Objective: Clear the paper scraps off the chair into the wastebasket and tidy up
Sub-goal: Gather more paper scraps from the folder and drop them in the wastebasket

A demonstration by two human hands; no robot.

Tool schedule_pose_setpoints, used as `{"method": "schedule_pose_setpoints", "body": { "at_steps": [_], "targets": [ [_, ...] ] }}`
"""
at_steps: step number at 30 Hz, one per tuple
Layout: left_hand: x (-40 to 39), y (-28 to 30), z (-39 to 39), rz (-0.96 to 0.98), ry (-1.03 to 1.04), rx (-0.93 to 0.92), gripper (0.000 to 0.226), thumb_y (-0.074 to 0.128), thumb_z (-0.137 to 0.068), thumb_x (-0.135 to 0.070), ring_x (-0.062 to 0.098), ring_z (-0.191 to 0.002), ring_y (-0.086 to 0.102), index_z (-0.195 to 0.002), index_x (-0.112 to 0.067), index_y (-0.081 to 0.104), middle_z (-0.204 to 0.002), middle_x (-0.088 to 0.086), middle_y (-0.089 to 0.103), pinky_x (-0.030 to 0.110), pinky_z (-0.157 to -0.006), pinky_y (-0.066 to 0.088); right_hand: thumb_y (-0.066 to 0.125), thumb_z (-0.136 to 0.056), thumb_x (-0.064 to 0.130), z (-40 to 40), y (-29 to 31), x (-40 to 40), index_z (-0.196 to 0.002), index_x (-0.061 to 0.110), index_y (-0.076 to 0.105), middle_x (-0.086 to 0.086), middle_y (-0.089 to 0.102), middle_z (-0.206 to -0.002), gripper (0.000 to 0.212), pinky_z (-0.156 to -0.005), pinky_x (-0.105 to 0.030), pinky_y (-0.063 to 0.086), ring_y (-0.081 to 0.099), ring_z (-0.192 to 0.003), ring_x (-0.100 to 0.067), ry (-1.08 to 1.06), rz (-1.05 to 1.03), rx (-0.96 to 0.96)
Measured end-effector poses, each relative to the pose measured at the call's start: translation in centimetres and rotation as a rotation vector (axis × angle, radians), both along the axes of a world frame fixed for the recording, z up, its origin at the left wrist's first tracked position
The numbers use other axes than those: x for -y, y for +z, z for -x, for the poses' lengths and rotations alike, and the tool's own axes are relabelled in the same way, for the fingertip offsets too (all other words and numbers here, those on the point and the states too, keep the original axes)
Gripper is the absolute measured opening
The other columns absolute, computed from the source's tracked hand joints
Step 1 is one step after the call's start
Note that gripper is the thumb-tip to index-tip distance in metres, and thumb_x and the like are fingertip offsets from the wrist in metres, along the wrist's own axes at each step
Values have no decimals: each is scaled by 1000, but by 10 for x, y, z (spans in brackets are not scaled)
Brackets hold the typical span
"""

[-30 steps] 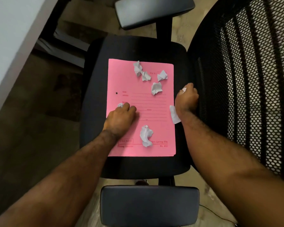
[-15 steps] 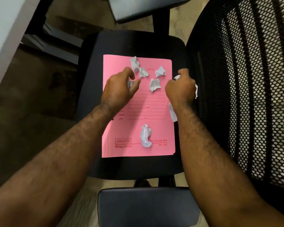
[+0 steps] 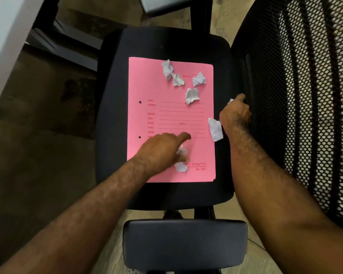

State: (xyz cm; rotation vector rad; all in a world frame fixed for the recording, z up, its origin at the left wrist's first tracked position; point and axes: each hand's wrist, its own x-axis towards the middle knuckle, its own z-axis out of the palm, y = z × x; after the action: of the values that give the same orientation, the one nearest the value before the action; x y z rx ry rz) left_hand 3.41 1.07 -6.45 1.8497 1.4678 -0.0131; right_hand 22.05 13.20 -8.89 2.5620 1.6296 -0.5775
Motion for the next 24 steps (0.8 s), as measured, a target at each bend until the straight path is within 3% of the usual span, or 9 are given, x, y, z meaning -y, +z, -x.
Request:
{"method": "schedule_pose_setpoints", "body": {
  "at_steps": [3, 5, 8, 11, 13, 15, 19, 22, 24],
  "targets": [
    [13, -10, -14, -37, -165, -108, 62, 65, -86, -45, 20, -76, 57, -139, -29, 38, -93, 2, 63, 33, -69, 52, 51, -99, 20, -1, -3, 7, -129, 6, 44, -24, 61, -117, 34, -63, -35, 48, 65, -101, -36, -12, -51, 7],
    [17, -15, -17, -62, -218, -167, 51, 63, -86, -47, 21, -70, 55, -128, -23, 48, -83, 1, 54, 33, -62, 50, 53, -99, 29, -3, -6, 13, -125, 6, 50, -22, 62, -116, 35, -56, -32, 46, 65, -99, -33, -47, -77, -46],
    [25, -24, -12, -131, -217, -192, 36, 60, -89, -42, 21, -66, 53, -118, -21, 54, -80, -1, 48, 33, -59, 51, 54, -93, 51, -8, -8, 34, -127, 7, 54, -18, 62, -118, 55, -52, -23, 35, 63, -97, -30, -76, -29, -80],
    [33, -28, -8, -173, -219, -187, 30, 61, -90, -32, 23, -72, 61, -118, -24, 55, -90, 2, 56, 37, -64, 58, 51, -87, 67, -8, -15, 64, -133, 7, 49, -19, 60, -120, 76, -58, -28, 40, 61, -98, -32, -22, 92, -103],
    [36, -30, -6, -194, -223, -159, 29, 63, -89, -30, 22, -73, 61, -117, -23, 57, -94, 3, 60, 33, -62, 55, 49, -90, 63, -8, -19, 78, -134, 9, 44, -19, 60, -120, 70, -61, -33, 45, 62, -100, -35, 28, 143, -110],
    [35, -31, -4, -210, -213, -137, 26, 62, -89, -28, 19, -68, 55, -114, -20, 59, -95, 4, 61, 29, -56, 43, 47, -96, 50, -8, -18, 81, -126, 10, 49, -18, 61, -116, 50, -59, -29, 43, 60, -90, -31, 60, 147, -110],
    [31, -23, 8, -84, 10, -7, 17, 55, -91, -28, 19, -75, 53, -103, -17, 62, -94, 4, 62, 29, -63, 36, 43, -97, 25, -5, -15, 75, -112, 8, 59, -20, 62, -115, 28, -64, -28, 38, 55, -88, -32, 114, 147, -80],
    [37, -10, 27, -69, 357, 177, 17, 56, -91, -28, 17, -76, 57, -93, -14, 66, -86, 2, 66, 25, -62, 37, 45, -95, 21, -3, -14, 78, -115, 7, 60, -16, 62, -115, 29, -52, -24, 37, 54, -84, -26, 77, 118, -110],
    [45, 2, 39, -78, 566, 271, 16, 60, -90, -28, 13, -72, 54, -89, -14, 68, -80, -2, 65, 17, -56, 34, 50, -91, 22, -4, -10, 79, -112, 9, 62, -14, 65, -111, 28, -59, -32, 52, 60, -86, -26, -9, 53, -187]
  ]
}}
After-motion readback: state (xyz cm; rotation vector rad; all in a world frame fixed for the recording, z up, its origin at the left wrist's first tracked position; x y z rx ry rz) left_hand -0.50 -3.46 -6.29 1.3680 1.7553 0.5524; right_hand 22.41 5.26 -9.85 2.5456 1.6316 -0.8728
